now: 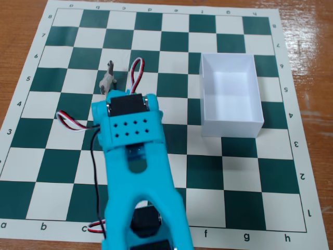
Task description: Grab the toy horse and put it in the box.
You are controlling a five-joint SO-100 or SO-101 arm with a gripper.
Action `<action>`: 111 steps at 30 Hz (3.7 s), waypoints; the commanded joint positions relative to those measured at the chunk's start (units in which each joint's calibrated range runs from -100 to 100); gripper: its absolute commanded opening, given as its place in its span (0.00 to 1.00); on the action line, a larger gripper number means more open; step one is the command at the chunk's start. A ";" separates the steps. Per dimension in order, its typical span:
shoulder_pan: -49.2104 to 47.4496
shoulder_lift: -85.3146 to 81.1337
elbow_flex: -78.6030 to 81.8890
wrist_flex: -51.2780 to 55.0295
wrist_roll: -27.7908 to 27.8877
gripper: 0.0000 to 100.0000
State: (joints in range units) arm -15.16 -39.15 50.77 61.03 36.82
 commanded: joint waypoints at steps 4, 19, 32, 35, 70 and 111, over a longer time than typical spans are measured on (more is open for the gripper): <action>-0.63 15.61 -17.04 1.59 -2.66 0.31; -2.55 44.10 -45.90 5.99 -4.22 0.40; -2.77 64.02 -70.12 11.72 -5.29 0.41; -2.77 67.03 -73.94 12.39 -5.25 0.41; -2.70 87.11 -93.42 10.89 -3.44 0.01; 25.95 23.93 -15.40 -30.72 16.24 0.00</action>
State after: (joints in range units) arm 9.34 -12.34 32.09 37.13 52.28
